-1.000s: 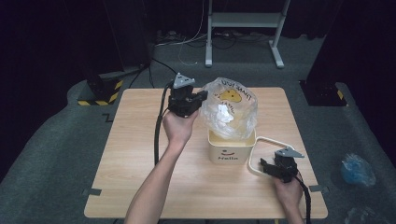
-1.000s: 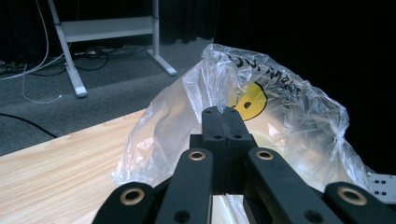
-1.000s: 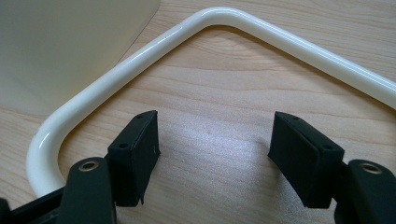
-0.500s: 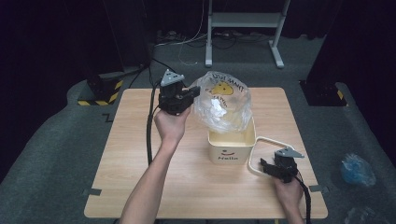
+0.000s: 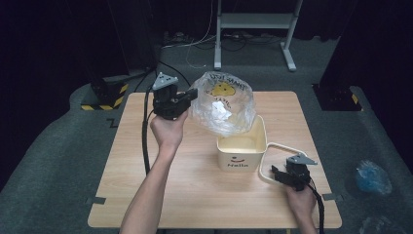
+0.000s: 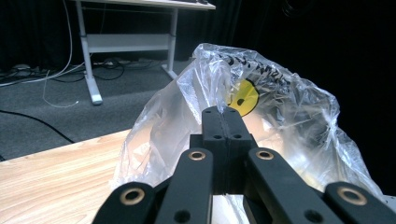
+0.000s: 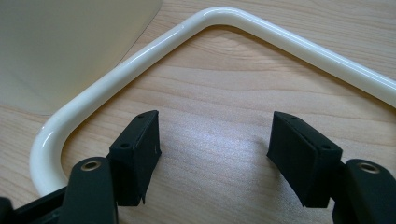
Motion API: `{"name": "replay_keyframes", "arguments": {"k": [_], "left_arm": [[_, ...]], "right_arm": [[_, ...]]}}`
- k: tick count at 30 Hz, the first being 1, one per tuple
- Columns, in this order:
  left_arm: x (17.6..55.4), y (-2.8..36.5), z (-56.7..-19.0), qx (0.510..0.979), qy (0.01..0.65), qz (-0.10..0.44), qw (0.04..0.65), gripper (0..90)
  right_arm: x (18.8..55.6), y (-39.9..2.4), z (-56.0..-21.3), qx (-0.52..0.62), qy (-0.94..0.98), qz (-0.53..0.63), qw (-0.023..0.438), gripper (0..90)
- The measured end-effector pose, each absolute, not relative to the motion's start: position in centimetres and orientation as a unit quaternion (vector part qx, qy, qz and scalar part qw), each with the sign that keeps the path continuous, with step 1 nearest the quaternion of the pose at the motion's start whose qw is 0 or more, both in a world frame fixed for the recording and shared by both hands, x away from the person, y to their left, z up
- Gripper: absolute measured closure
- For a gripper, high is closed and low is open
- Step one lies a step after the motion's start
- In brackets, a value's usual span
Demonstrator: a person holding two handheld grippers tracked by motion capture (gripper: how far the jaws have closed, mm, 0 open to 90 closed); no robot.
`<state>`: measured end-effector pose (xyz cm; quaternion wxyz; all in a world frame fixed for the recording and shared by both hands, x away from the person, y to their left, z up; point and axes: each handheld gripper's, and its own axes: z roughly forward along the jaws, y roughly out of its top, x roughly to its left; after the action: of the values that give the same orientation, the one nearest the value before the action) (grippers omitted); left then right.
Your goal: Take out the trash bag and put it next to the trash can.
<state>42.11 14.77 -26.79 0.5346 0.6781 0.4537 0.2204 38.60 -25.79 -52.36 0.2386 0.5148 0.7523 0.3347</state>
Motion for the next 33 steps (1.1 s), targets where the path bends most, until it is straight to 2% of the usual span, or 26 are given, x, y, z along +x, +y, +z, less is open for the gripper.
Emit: {"name": "replay_keyframes", "arguments": {"k": [20, 33], "left_arm": [[41.4, 18.0, -26.7, 0.650, 0.479, 0.222, 0.546, 90.0], [40.8, 20.0, -27.0, 0.646, 0.489, 0.242, 0.534, 90.0]], "right_arm": [[38.6, -25.8, -52.4, 0.515, 0.752, 0.335, 0.239, 33.4], [38.6, -25.8, -52.3, 0.516, 0.752, 0.335, 0.237, 33.2]]}}
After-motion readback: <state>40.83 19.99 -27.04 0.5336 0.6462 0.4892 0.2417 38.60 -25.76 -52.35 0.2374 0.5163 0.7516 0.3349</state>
